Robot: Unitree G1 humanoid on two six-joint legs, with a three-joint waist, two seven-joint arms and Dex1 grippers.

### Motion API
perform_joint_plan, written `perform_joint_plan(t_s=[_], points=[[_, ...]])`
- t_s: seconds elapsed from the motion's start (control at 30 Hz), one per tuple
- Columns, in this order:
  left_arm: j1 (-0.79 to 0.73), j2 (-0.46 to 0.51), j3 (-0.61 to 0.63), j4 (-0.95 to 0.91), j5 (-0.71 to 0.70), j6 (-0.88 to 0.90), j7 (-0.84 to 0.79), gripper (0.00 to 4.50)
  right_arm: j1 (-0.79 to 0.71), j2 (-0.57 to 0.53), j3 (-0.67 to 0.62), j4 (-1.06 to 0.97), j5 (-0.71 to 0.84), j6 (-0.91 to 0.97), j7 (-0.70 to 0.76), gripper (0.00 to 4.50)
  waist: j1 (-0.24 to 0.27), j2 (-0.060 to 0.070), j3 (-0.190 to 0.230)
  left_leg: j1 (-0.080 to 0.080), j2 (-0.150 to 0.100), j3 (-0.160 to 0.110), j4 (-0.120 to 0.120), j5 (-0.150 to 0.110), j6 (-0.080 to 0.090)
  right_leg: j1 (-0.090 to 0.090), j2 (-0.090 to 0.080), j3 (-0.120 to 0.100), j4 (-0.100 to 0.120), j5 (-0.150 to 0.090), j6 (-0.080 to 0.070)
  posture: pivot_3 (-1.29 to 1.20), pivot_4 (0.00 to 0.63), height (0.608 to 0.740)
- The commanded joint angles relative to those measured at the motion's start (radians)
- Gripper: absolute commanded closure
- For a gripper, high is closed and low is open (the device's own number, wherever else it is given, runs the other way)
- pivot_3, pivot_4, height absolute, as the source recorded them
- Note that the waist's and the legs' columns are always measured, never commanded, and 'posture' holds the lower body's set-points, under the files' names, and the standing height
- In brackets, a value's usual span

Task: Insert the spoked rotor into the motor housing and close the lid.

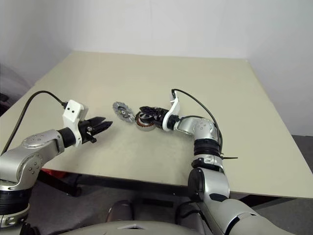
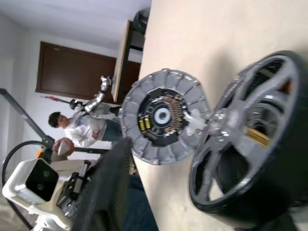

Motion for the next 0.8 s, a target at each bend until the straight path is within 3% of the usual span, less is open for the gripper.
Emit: perform_joint_plan(t_s=[0.03,0.17,0.5,0.8], points=[[-0.018,0.001,0.002,-0.017,0.001,-0.016,0.000,2.53,-0.005,0.003,0.003,0.002,0.001,-0.023,0.006,2.86,0.000,0.000,0.000,0.000,0.000,0.000,0.000,0.000,0.000,0.000,0.000,0.000,0.000,0.000,0.000,0.00,0.000,0.740],[-0.018,0.004,0.002,-0.016,0.003,-0.017,-0.001,2.53,-0.012,-0.002,0.008,0.026,-0.006,-0.036,0.023,4.23,0.000,0.000,0.000,0.000,0.000,0.000,0.000,0.000,0.000,0.000,0.000,0.000,0.000,0.000,0.000,0.00,0.000,0.740],[-0.022,0.005,-0.004,-0.011,0.006,-0.020,-0.002,2.53,-0.089,0.046,-0.111,0.109,0.097,-0.032,0.006,4.21,-0.001,0.000,0.000,0.000,0.000,0.000,0.000,0.000,0.000,0.000,0.000,0.000,0.000,0.000,0.000,0.00,0.000,0.740],[-0.015,0.015,0.008,-0.021,0.002,-0.013,-0.003,2.53,-0.089,0.046,-0.091,0.207,0.044,-0.139,0.034,4.21,0.000,0.000,0.000,-0.001,0.000,0.000,0.000,0.000,0.000,0.000,0.000,0.000,0.000,0.000,0.000,0.00,0.000,0.740]])
